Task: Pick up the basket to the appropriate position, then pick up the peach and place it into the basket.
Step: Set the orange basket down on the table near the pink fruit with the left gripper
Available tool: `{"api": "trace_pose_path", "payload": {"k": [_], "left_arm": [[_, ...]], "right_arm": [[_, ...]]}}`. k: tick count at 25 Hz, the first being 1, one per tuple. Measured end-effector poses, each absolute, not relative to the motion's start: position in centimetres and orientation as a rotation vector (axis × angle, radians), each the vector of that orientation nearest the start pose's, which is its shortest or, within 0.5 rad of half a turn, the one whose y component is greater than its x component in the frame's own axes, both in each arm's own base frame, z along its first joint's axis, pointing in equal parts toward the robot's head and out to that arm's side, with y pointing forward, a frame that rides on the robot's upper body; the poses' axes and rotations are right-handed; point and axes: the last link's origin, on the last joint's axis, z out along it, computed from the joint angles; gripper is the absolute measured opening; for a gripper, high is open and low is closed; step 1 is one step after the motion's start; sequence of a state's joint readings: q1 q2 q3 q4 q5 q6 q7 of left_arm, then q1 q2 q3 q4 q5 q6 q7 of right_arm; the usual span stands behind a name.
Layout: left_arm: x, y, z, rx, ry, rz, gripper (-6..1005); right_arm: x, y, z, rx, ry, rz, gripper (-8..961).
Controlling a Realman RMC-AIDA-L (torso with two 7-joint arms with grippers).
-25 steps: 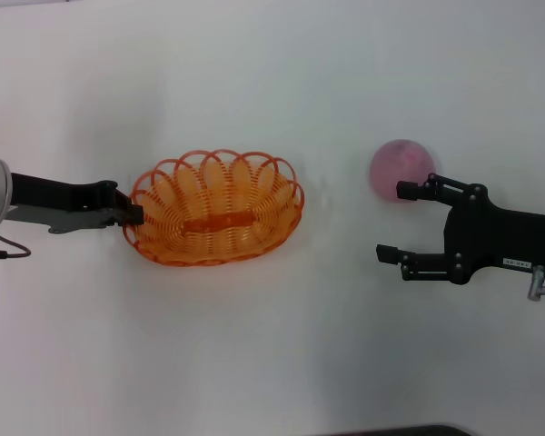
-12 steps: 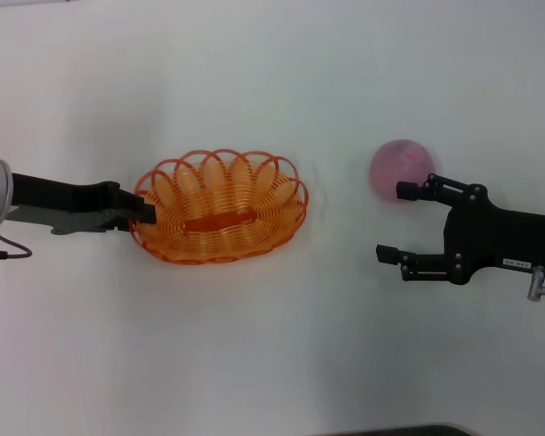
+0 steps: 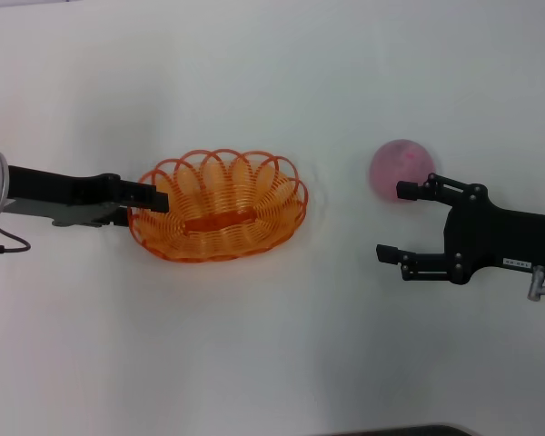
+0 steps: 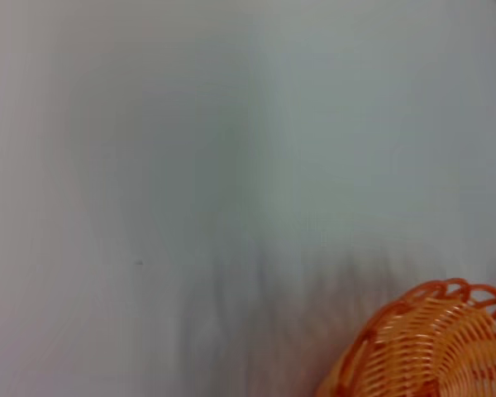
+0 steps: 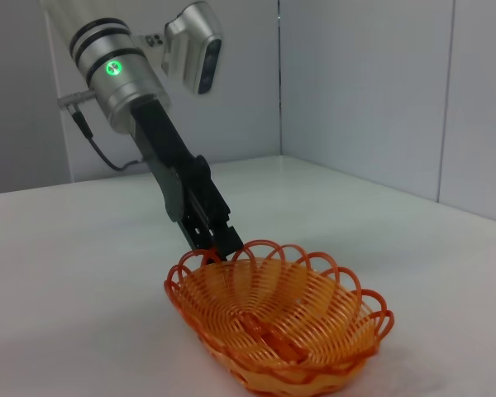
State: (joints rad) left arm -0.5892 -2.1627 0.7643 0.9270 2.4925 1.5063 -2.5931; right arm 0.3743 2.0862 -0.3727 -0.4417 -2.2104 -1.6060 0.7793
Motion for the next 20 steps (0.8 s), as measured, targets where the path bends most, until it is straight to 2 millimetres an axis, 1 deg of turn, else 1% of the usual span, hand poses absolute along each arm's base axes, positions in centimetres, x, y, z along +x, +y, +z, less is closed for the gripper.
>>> {"api": "trace_pose_path", "payload": {"k": [3,7,9,11,13,14,15,20], "left_arm": [[-26.1,33.7,-0.8,-2.31,-1.843,-0.207,693],[-26.2,33.1,0.1,-2.37,-1.748,-0.32,698],[-26.4,32.6,0.8,-2.421,-1.663,-0.366,700],[-26.6,32.3,1.0,-2.46,-1.603,-0.386,702],[-26.7,31.8,1.2,-2.528,-1.499,-0.404,705],[-26.9,31.4,1.2,-2.58,-1.399,-0.408,706],[-26.9,31.4,1.2,-2.58,-1.399,-0.408,706],[-27.3,30.7,1.0,-2.68,-1.199,-0.392,706]], "right_arm": [[33.2,25.0,-2.4,-2.64,0.356,0.651,918],[33.2,25.0,-2.3,-2.633,0.359,0.653,918],[33.2,25.0,-2.3,-2.631,0.361,0.653,918],[33.2,25.0,-2.3,-2.631,0.365,0.654,918],[33.2,25.0,-2.2,-2.63,0.37,0.653,918],[33.2,25.1,-2.2,-2.63,0.373,0.652,918],[33.2,25.1,-2.2,-2.63,0.373,0.652,918],[33.2,25.2,-2.2,-2.63,0.37,0.653,917]]}}
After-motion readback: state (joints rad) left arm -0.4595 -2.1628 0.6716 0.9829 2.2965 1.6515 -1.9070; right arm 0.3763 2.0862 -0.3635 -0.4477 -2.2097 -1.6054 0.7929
